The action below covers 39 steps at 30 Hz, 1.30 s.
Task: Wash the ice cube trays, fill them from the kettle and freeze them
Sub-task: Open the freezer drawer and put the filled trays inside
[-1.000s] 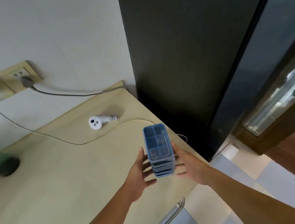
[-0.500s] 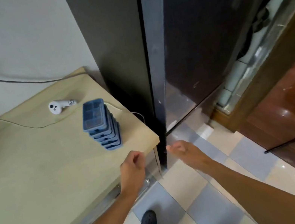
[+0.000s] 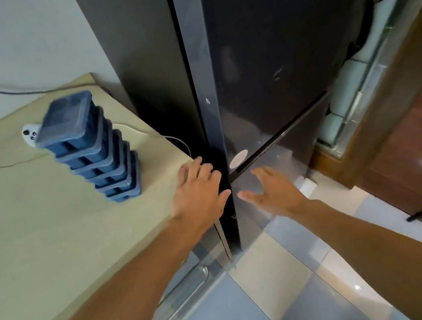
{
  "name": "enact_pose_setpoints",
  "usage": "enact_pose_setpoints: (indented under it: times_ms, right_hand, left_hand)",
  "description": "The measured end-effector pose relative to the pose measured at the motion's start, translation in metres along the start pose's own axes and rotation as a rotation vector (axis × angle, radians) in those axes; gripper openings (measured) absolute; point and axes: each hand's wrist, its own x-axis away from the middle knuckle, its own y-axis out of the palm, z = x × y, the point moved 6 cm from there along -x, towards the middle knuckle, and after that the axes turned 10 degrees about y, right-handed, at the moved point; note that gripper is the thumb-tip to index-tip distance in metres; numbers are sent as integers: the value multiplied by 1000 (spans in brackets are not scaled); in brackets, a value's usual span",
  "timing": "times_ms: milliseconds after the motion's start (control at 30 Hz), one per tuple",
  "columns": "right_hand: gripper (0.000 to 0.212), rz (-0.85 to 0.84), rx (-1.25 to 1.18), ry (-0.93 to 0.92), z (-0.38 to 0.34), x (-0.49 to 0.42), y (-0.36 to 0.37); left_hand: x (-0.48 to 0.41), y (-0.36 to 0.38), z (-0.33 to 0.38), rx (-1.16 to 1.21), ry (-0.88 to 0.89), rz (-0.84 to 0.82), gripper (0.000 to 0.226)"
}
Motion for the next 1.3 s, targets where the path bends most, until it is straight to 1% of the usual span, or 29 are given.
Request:
enact_pose_setpoints:
  times_ms: [133, 200, 267, 367, 500, 600, 633, 700, 800, 867, 967, 1033, 1100, 1167, 1200, 1267, 1300]
  right_hand:
    - [91, 233, 150, -189, -6, -38, 21]
    - [87, 339, 239, -262, -8, -48, 32]
    - [83, 399, 294, -281, -5, -56, 47]
    - [81, 478, 237, -276, -1, -62, 59]
    - [82, 493, 177, -236, 4, -50, 59]
    - [74, 569, 155, -205, 24, -15, 39]
    - [71, 606, 137, -182, 33, -2, 26]
    - [69, 736, 145, -122, 47, 19, -9]
    - [64, 882, 217, -115, 53, 38, -48]
    - [60, 880, 225, -127, 55, 44, -47]
    - [53, 731, 266, -92, 62, 42, -25]
    - [54, 638, 295, -57, 69, 36, -15]
    - [57, 632, 277, -56, 76, 28, -19]
    - [57, 661, 290, -54, 84, 17, -27]
    - [58, 665, 310, -37, 91, 10, -31]
    - [62, 674, 332, 16, 112, -7, -41]
    - [64, 689, 346, 46, 125, -15, -49]
  left_hand:
    - [1, 7, 4, -144, -7, 282, 56]
    - [1, 6, 6, -196, -9, 392, 56]
    - [1, 7, 9, -245, -4, 483, 54]
    - [2, 8, 13, -340, -11, 581, 48]
    - [1, 11, 14, -397, -59, 621, 43]
    - [1, 2, 16, -327, -71, 597, 41]
    - [1, -1, 17, -306, -79, 587, 40]
    - [0, -2, 18, -278, -89, 571, 37]
    - [-2, 5, 18, -269, -83, 621, 34]
    - [-4, 6, 18, -274, -91, 660, 31]
    - [-5, 4, 19, -273, -118, 644, 31]
    - [-8, 4, 20, -294, -142, 622, 34]
    - [-8, 3, 22, -310, -169, 640, 36]
    - [-6, 1, 26, -244, -176, 736, 34]
    - [-5, 0, 31, -189, -148, 798, 35]
    - [-6, 3, 51, -135, -26, 930, 34]
    - [-8, 6, 64, -127, 52, 967, 33]
